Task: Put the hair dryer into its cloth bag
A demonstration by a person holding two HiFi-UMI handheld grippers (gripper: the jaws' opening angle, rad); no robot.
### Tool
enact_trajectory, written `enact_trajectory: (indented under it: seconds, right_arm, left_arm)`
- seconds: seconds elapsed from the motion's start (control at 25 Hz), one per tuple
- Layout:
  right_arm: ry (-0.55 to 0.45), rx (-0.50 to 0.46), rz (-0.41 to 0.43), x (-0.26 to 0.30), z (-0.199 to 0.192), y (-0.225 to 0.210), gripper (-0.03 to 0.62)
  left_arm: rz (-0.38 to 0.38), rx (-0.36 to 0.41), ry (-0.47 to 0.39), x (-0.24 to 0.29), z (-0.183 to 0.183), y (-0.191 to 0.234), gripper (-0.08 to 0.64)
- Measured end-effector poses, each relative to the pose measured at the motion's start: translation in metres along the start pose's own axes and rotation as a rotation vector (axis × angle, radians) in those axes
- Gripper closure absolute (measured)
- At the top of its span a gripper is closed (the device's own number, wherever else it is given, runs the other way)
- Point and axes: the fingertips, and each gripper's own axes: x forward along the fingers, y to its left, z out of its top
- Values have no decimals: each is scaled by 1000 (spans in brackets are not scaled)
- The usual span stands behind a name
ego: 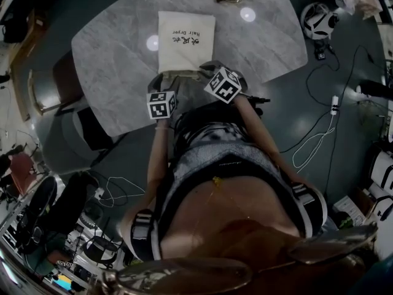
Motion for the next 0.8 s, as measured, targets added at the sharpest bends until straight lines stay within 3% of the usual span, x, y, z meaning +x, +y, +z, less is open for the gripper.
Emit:
enact_trajectory:
  seconds: [0.12,0.4,0.56,0.8]
  right_arm:
    - [-9,53,-27,-2,-5,-5,420]
    - [-55,276,-61,-10,-19,-13,336]
    - [-52,378,-55,-6,-32,-10,324]
    - [-33,507,-60,0,-50,-4,308]
  left_arm:
    - [28,42,22,1,-3,9,309]
    - [83,121,82,10,-7,30,310]
    - [107,145,108,15,-10,44,310]
    - [84,162,153,28,-14,52,310]
